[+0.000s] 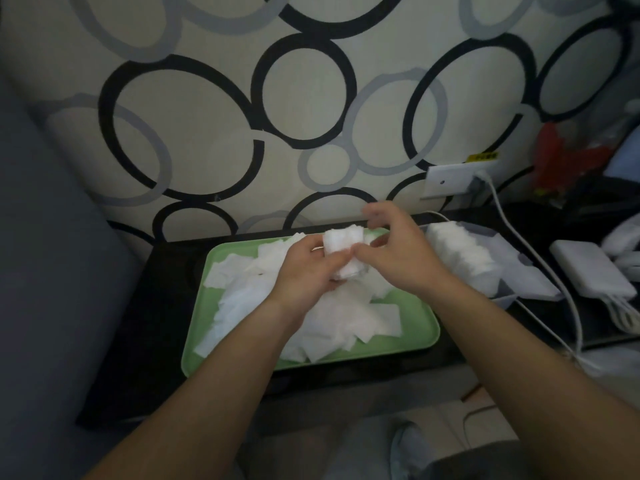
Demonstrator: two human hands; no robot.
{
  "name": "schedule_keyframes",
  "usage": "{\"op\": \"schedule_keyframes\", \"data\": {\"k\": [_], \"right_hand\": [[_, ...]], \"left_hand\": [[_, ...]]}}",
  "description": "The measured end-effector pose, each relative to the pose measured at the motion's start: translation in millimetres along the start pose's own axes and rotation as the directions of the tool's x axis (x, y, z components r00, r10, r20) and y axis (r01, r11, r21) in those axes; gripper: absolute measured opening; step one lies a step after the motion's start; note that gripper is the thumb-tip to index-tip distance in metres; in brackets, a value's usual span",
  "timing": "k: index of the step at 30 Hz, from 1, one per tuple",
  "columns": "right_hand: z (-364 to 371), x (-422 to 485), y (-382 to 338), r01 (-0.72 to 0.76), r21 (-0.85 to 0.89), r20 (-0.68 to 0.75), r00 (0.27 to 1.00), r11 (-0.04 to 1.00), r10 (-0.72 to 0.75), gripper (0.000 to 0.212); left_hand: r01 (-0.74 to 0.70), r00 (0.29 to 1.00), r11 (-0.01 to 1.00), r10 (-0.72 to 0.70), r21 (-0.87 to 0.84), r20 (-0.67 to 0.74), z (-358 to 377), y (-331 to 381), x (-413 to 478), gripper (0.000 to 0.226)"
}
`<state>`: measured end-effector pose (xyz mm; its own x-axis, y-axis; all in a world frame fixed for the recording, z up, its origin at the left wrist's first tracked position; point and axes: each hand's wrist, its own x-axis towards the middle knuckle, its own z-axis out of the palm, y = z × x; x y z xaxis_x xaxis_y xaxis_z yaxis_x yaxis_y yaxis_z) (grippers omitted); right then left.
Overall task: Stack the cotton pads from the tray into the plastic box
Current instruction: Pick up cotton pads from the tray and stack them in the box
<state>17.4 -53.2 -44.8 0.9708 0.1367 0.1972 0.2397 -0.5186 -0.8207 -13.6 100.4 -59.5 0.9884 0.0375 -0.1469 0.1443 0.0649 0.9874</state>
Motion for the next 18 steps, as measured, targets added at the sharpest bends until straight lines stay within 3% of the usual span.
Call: {"op": "schedule_keyframes", "data": {"k": [2, 5, 8, 12, 16, 18], "right_hand": [[-17, -2, 2, 0.052, 0.056, 0.124, 0.991, 0.997, -0.059, 0.062], [-43, 1, 8, -0.002, 0.118, 0.318, 0.948, 0.993, -0.036, 0.059], [-72, 8, 15, 0.018, 0.034, 0.354, 0.935, 0.999, -0.029, 0.047], [-113, 11, 20, 0.041, -0.085, 0.446, 0.895, 0.996, 0.001, 0.025], [-156, 13, 35, 0.011, -0.175, 0.409, 0.91, 0.984, 0.063, 0.018], [-174, 12, 46, -0.045, -0.165, 0.372, 0.922, 0.985, 0.104, 0.02]], "left_hand": [[-0.024, 0.999, 1.0, 0.023, 0.017, 0.038, 9, -1, 0, 0.024], [-0.11, 0.991, 0.991, 0.103, 0.075, 0.086, 25, 1, 1, 0.021], [-0.189, 0.981, 0.973, 0.18, 0.132, 0.077, 46, 1, 3, 0.02], [-0.167, 0.985, 0.976, 0.159, 0.142, 0.061, 71, -1, 8, 0.029], [-0.21, 0.976, 0.962, 0.197, 0.172, 0.09, 98, -4, 15, 0.02], [-0.252, 0.967, 0.914, 0.226, 0.317, 0.116, 111, -7, 20, 0.015]]}}
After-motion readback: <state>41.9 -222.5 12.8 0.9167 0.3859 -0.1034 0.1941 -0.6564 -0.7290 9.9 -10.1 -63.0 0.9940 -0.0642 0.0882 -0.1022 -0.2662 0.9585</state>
